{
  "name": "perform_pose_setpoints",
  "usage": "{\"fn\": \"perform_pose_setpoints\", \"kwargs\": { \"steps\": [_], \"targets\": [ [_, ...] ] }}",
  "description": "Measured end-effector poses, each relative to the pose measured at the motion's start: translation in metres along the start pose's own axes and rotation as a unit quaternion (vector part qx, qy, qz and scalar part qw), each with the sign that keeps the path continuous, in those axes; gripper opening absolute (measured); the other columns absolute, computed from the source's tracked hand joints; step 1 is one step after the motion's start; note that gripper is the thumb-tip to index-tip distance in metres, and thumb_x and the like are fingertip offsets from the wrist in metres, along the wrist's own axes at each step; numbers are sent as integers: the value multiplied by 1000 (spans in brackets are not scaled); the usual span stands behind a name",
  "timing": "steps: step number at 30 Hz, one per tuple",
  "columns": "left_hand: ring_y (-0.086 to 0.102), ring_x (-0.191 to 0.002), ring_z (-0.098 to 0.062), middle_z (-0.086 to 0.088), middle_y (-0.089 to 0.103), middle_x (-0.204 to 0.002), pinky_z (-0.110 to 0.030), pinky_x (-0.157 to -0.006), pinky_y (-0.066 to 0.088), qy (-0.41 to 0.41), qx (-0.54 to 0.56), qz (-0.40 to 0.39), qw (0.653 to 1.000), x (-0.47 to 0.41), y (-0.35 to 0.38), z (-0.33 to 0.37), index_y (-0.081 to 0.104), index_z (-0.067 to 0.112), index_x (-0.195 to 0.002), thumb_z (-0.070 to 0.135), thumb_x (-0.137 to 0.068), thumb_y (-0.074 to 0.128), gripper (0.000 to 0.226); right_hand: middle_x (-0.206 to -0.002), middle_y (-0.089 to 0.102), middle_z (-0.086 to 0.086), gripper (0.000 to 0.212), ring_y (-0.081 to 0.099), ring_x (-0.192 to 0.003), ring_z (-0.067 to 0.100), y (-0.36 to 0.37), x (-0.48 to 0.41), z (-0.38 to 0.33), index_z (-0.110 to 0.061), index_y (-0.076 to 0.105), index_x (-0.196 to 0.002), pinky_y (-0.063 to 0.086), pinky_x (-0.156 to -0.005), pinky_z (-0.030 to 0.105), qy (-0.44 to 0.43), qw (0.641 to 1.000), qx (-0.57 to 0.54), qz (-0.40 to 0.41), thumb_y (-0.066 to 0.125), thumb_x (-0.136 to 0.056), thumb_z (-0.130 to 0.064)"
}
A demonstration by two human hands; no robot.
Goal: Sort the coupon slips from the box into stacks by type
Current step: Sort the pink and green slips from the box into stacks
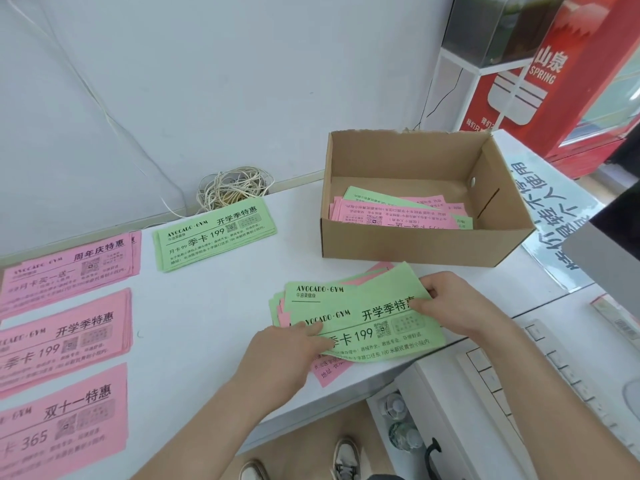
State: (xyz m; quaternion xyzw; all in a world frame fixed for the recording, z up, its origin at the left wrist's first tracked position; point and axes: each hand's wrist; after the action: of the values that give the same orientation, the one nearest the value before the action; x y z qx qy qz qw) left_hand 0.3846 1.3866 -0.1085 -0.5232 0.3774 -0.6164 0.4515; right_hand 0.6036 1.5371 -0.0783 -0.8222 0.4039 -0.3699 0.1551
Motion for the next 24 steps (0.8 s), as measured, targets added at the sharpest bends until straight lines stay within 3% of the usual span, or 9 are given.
{"fn": "perform_pose_setpoints", "kwargs": {
  "steps": [3,5,7,9,11,14,17,21,24],
  "targets": [
    [49,-122,0,32,50,-130,-21,-95,42,-53,140,55,987,1,-3,-2,60,46,-117,23,-93,47,35,-87,76,-9,27,71,-84,10,0,4,3,-22,75,-93,56,-82,34,-36,999,-21,9,56,-90,-2],
    [52,-115,1,35,54,-120,-9,-91,39,-96,289,61,950,5,-9,-4,69,37,-104,12,-90,51,34,-90,75,-11,29,71,-87,11,1,7,4,-26,74,-98,55,-85,39,-52,998,-32,34,56,-91,-4],
    [44,-123,1,23,47,-133,-13,-100,35,-131,411,92,898,13,-18,-8,70,34,-96,2,-88,47,40,-90,75,-13,31,70,-87,10,2,9,0,-29,73,-99,56,-84,38,-69,994,-58,64,56,-92,-5],
    [41,-127,1,18,44,-139,-26,-106,35,-161,540,138,815,25,-32,-12,72,32,-96,8,-86,49,35,-88,75,-14,31,71,-84,8,4,12,-9,-30,72,-97,56,-77,33,-85,989,-100,72,55,-93,-4],
    [54,-117,0,14,53,-134,-31,-98,45,-169,636,166,735,38,-42,-15,67,36,-110,20,-88,57,29,-90,75,-12,30,71,-83,7,10,14,-22,-28,71,-98,55,-70,25,-102,982,-151,60,56,-93,-3],
    [70,-91,-20,1,70,-111,-34,-80,56,-181,658,176,709,52,-45,-22,42,49,-126,6,-93,56,55,-90,76,-8,23,72,-79,8,26,8,-47,-22,68,-100,56,-60,19,-105,972,-209,38,56,-94,-4],
    [71,-76,-29,-2,73,-96,-31,-66,57,-246,640,248,684,60,-46,-41,38,53,-125,-6,-94,47,67,-95,75,-2,13,73,-81,12,48,-4,-71,-21,64,-104,60,-71,34,-91,971,-223,1,59,-94,-14],
    [69,-67,-26,-1,72,-94,-28,-61,57,-301,611,310,663,58,-52,-86,40,46,-126,-9,-94,41,64,-93,75,-3,40,73,-76,16,77,-25,-107,-28,52,-121,60,-71,39,-94,979,-167,-72,65,-89,-8],
    [68,-62,-23,-5,69,-98,-27,-59,57,-331,584,345,656,42,-56,-128,40,36,-127,-11,-93,39,58,-89,72,0,53,70,-70,13,99,-48,-133,-25,43,-136,56,-60,31,-102,986,-131,-32,61,-90,-5]
  ]
}}
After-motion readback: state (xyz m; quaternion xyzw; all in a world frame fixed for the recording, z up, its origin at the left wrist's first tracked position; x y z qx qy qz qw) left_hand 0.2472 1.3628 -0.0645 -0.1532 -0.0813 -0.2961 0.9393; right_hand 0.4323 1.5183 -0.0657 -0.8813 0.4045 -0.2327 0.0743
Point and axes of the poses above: each hand's wrist, its own x-axis away from the middle knuckle, its own y-axis out of the palm, z = x × y
